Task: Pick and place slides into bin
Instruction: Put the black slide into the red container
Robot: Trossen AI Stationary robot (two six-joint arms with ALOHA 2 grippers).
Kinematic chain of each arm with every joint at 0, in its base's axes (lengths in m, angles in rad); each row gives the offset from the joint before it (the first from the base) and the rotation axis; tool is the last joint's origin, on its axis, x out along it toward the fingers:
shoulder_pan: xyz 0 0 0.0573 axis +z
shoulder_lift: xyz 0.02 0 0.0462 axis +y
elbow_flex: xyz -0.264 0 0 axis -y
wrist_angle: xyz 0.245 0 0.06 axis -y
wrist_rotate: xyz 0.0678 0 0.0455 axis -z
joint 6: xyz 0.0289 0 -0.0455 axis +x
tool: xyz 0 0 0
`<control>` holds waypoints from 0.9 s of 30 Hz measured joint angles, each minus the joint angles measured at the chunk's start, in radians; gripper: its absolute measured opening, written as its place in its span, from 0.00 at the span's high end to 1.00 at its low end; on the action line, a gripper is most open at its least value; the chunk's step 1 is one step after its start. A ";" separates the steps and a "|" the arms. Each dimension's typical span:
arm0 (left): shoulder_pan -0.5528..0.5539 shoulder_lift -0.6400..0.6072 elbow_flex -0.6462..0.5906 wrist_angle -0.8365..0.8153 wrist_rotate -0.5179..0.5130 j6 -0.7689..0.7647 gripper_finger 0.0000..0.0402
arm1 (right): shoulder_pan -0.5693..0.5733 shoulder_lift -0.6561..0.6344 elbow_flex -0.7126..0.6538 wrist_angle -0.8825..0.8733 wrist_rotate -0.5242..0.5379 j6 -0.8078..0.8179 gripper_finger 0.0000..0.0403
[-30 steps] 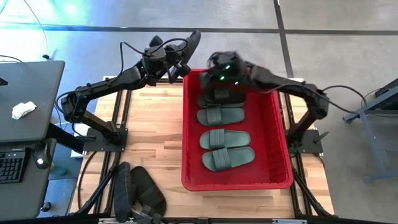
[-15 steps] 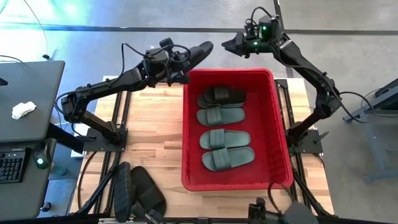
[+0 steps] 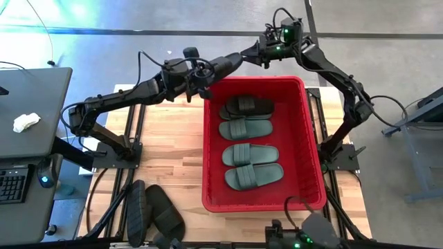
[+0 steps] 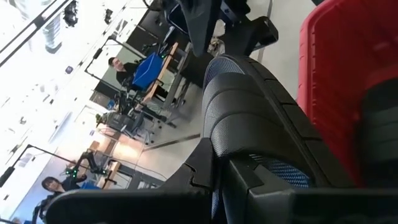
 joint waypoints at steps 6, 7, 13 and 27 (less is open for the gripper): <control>0.000 0.000 0.000 0.001 0.025 0.000 1.00 | 0.036 0.019 0.000 0.006 0.003 -0.010 0.48; 0.000 0.000 0.000 0.001 0.032 0.000 1.00 | 0.041 0.024 0.000 0.004 0.007 -0.012 0.50; 0.000 0.000 0.000 -0.003 0.039 0.000 1.00 | 0.059 0.038 0.000 0.021 0.051 -0.032 0.62; 0.000 -0.001 0.000 -0.044 0.089 0.000 0.94 | 0.064 0.037 0.000 0.032 0.090 -0.214 0.95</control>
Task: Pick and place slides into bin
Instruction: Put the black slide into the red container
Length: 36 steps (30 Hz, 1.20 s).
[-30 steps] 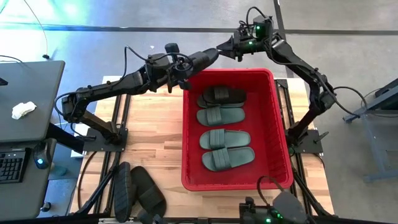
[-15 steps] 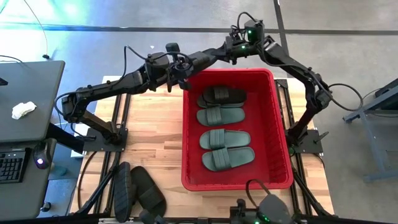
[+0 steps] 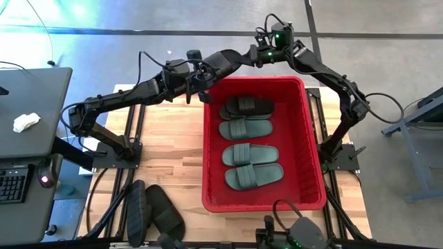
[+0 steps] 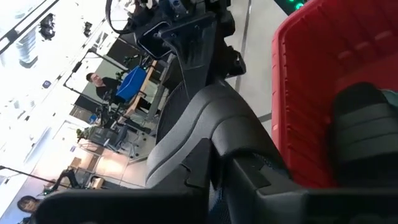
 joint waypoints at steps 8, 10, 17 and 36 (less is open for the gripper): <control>-0.001 -0.001 0.000 -0.088 0.034 -0.006 0.73 | -0.004 0.000 0.000 -0.003 0.000 -0.020 0.95; -0.001 -0.001 0.000 -0.110 0.033 -0.010 0.67 | -0.008 0.000 0.000 -0.003 -0.005 -0.030 0.95; -0.001 -0.046 0.000 -0.196 0.033 -0.085 0.51 | -0.038 -0.003 0.000 -0.002 -0.062 -0.094 0.95; 0.003 -0.260 0.233 -0.432 0.132 -0.292 0.49 | -0.024 -0.046 0.322 -0.557 0.192 -0.915 0.96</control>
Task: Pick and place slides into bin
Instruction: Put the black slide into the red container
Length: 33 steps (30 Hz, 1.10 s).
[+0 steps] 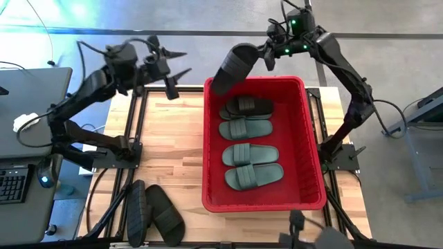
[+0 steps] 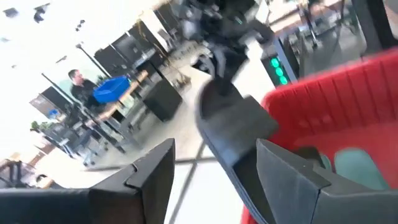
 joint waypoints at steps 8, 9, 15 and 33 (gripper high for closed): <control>0.000 0.161 0.330 -0.248 0.062 -0.032 0.52 | 0.147 0.000 0.212 -0.132 0.182 -0.239 0.96; 0.000 0.189 0.372 -0.276 0.082 -0.033 0.53 | 0.170 -0.001 0.228 -0.148 0.204 -0.262 0.96; 0.000 0.352 0.609 -0.422 0.107 -0.056 0.53 | 0.329 0.000 0.261 -0.229 0.457 -0.370 0.96; 0.124 0.572 0.762 -0.532 0.493 -0.183 0.53 | 0.559 0.005 0.256 -0.250 0.797 -0.428 0.96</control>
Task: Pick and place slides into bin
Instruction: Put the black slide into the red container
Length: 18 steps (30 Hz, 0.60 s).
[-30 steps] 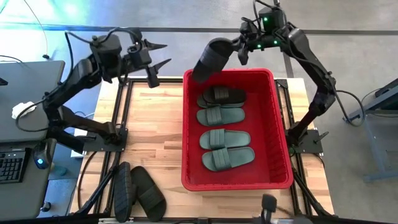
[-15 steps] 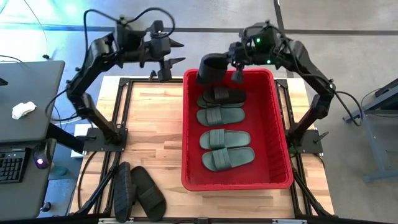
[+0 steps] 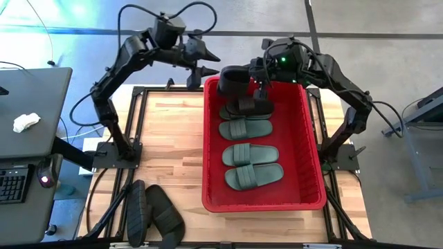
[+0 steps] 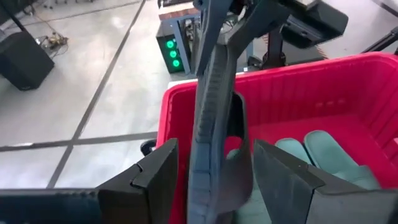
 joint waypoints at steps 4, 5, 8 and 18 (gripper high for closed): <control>0.000 0.029 0.000 0.020 0.021 -0.012 0.53 | 0.006 0.000 0.000 0.000 0.007 0.004 0.96; 0.000 0.037 0.000 0.027 0.035 -0.020 0.53 | 0.006 0.000 0.000 0.000 0.007 0.006 0.96; 0.000 0.051 0.000 0.047 0.079 -0.028 0.53 | 0.006 0.000 0.000 0.000 0.010 0.008 0.96; 0.000 0.078 0.000 0.133 0.123 -0.077 0.53 | 0.005 0.020 -0.002 0.003 0.008 0.007 0.96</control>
